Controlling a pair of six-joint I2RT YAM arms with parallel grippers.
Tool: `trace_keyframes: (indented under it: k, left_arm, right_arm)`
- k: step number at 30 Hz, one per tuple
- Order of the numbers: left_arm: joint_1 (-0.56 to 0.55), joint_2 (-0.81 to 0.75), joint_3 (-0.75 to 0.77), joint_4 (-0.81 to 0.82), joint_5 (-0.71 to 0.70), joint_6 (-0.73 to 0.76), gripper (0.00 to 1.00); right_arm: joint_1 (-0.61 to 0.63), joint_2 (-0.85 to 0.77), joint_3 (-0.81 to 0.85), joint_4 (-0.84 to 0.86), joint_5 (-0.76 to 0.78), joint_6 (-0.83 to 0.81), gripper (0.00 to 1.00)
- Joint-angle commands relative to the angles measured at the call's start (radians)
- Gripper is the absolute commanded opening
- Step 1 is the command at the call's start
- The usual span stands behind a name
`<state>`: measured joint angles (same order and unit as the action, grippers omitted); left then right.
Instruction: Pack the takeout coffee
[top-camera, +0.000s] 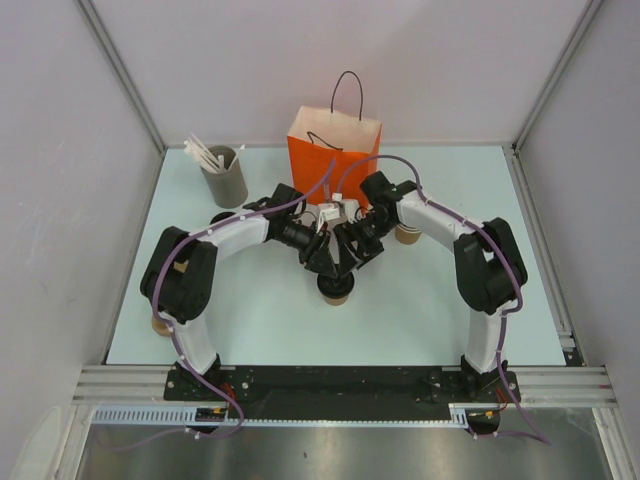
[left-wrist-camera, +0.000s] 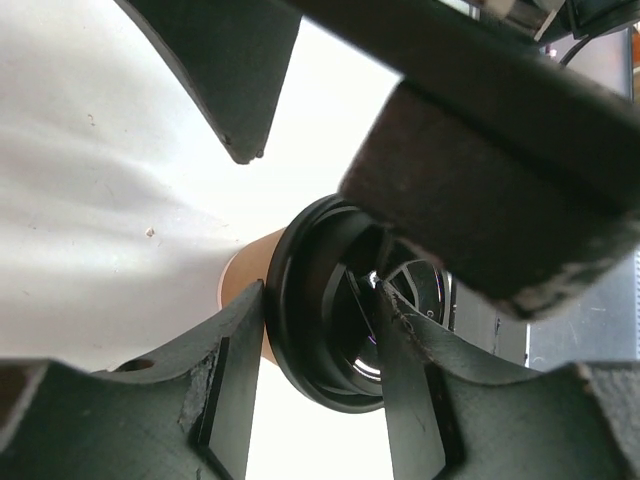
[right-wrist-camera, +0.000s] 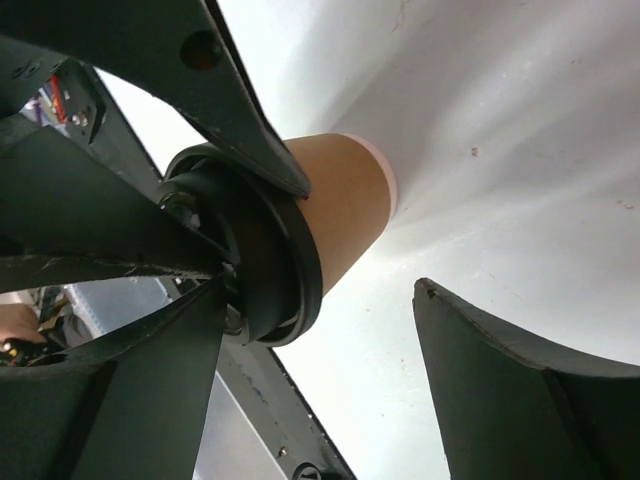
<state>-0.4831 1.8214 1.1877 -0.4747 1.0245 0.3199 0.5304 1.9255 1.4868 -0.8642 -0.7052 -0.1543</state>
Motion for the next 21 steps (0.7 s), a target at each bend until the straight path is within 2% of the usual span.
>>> trace_keyframes:
  k: [1,8,15,21]
  left_arm:
    - [-0.012,0.055,-0.013,-0.059,-0.127,0.027,0.5]
    - [-0.022,0.072,-0.004,-0.081,-0.13,0.042,0.5]
    - [-0.025,0.081,0.003,-0.105,-0.136,0.061,0.49]
    - [-0.025,0.078,0.004,-0.116,-0.133,0.067,0.49]
  right_arm:
    - [-0.018,-0.091,0.024,-0.002,-0.132,-0.073,0.81]
    - [-0.063,-0.091,0.032,-0.029,-0.261,-0.094,0.84]
    - [-0.095,-0.08,0.03,-0.041,-0.267,-0.088,0.85]
    - [-0.147,-0.048,0.009,-0.048,-0.3,-0.082,0.79]
